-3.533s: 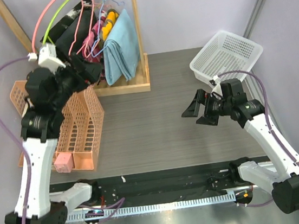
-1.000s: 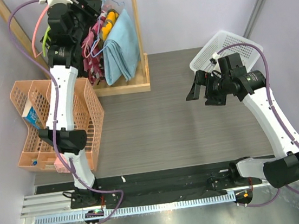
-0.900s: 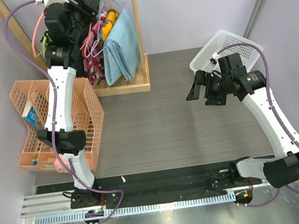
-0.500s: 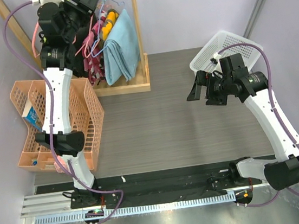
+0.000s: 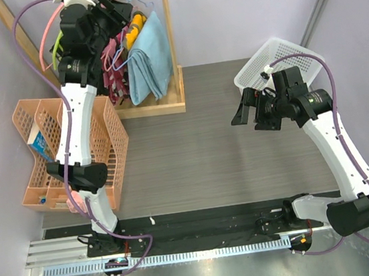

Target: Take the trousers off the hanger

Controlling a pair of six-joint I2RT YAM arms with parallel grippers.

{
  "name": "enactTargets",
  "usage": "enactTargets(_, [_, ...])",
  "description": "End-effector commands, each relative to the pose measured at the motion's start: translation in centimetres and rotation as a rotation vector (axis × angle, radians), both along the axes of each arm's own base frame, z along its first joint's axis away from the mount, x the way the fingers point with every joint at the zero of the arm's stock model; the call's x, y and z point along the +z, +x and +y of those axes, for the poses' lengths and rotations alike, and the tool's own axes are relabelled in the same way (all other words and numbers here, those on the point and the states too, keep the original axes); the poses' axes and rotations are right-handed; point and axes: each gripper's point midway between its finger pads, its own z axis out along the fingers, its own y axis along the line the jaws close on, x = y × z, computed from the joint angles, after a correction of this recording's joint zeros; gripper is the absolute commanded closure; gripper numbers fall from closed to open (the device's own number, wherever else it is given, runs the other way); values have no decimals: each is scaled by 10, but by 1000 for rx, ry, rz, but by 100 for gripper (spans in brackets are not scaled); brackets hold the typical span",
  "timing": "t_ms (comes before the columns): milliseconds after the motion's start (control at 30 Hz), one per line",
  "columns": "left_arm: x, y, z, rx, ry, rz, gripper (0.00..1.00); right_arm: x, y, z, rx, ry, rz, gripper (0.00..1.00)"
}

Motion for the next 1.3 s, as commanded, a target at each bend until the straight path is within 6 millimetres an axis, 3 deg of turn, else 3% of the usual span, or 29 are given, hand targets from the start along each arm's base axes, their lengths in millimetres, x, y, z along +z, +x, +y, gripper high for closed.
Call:
enactTargets(0, [-12,7,6,62,84,9,42,14,-2,-4,4,-6,-48,0])
enactTargets(200, [-13,8,13,119,158,-7,41,12,-2,-6,-3,-14,-47,0])
enactTargets(367, [-29,14,10,109,165,35,41,10,0,-5,-2,-14,-36,0])
enactTargets(733, [-43,30,-3,77,131,47,53,11,2,-6,-9,-15,-39,0])
enactTargets(900, [-37,34,-3,79,117,24,56,11,3,-8,-13,-19,-38,0])
enactTargets(1233, [-24,40,-16,23,55,-38,83,13,6,-13,-26,-38,-42,0])
enactTargets(1267, [-22,40,-17,20,50,-43,91,13,7,-13,-25,-39,-41,0])
